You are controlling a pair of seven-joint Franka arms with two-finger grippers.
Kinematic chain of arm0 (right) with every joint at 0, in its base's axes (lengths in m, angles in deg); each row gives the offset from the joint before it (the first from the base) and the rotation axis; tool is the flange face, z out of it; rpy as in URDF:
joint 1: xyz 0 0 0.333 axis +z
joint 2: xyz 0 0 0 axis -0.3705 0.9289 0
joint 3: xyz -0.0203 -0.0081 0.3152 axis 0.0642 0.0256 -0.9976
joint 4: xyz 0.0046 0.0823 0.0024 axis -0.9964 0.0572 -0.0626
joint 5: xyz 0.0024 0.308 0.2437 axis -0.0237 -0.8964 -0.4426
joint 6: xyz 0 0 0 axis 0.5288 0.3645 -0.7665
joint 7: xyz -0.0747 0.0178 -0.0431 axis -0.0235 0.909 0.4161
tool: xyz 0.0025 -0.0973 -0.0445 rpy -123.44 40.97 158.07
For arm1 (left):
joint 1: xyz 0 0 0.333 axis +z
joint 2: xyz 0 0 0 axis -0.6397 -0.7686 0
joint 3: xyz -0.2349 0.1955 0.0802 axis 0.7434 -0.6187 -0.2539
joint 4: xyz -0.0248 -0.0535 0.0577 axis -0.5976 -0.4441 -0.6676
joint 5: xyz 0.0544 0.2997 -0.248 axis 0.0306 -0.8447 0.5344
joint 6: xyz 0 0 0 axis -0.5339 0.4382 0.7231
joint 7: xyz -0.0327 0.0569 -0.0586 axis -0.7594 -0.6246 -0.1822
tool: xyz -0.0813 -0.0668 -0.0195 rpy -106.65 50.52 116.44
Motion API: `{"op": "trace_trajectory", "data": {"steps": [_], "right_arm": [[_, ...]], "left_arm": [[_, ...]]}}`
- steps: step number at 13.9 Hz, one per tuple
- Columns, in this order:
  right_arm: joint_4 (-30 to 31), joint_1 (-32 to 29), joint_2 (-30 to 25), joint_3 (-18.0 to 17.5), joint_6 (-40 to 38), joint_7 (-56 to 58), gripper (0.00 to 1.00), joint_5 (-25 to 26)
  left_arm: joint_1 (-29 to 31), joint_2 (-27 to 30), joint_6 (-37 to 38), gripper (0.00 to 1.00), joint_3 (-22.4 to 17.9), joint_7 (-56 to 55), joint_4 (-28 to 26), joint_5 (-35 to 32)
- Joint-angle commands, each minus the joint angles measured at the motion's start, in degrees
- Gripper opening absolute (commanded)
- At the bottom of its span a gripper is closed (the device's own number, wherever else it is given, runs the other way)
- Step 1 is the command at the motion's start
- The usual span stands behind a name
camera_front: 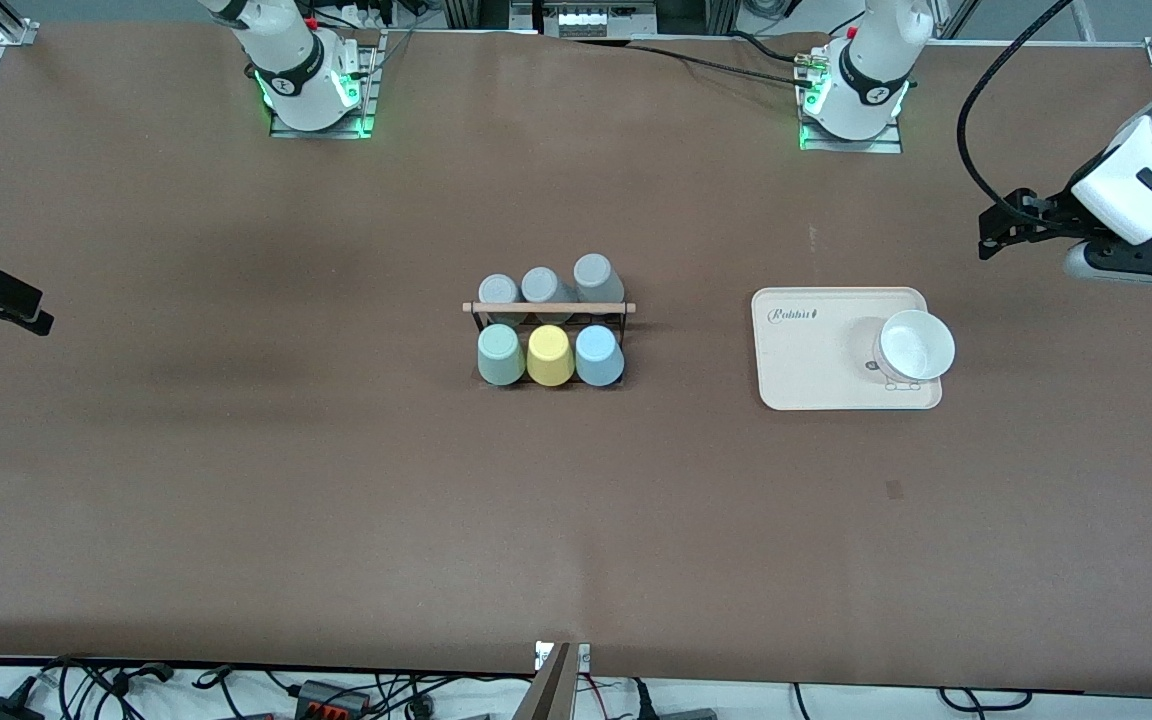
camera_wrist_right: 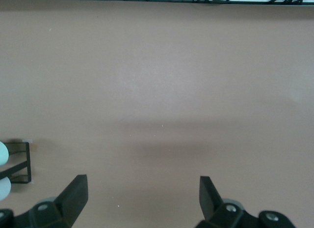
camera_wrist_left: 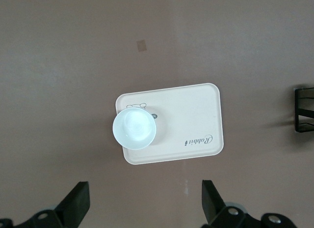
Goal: Hang scattered cups on rack with three cups
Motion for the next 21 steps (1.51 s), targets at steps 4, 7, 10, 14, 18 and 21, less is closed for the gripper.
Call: {"op": "trace_trajectory", "data": {"steps": [4, 7, 10, 14, 18, 21], "right_arm": [[19.79, -0.73, -12.87, -0.71, 7.87, 1.03, 1.00, 0.64], [22.18, -0.82, -14.64, -0.63, 7.79, 0.77, 1.00, 0.82], [21.65, -0.73, -14.73, -0.71, 7.35, 0.86, 1.00, 1.70], [21.74, -0.82, -15.08, -0.71, 5.68, 1.03, 1.00, 1.87], [21.74, -0.73, -16.22, -0.80, 5.86, 1.12, 1.00, 1.87], [21.83, -0.73, -16.31, -0.80, 5.42, 1.21, 1.00, 1.87]], "left_arm": [[0.08, -0.03, 1.14, 1.00, 0.25, -0.11, 1.17, -0.45], [0.08, -0.03, 1.14, 1.00, 0.25, -0.11, 1.17, -0.53], [-0.01, -0.03, 1.14, 1.00, 0.25, -0.11, 1.17, -0.53], [-0.10, -0.03, 1.14, 1.00, 0.34, -0.20, 1.26, -0.62], [-0.27, -0.03, 1.05, 1.00, 0.34, -0.20, 1.26, -0.71], [-1.76, -0.39, 1.05, 1.00, 0.51, -0.46, 2.40, -0.71]]}}
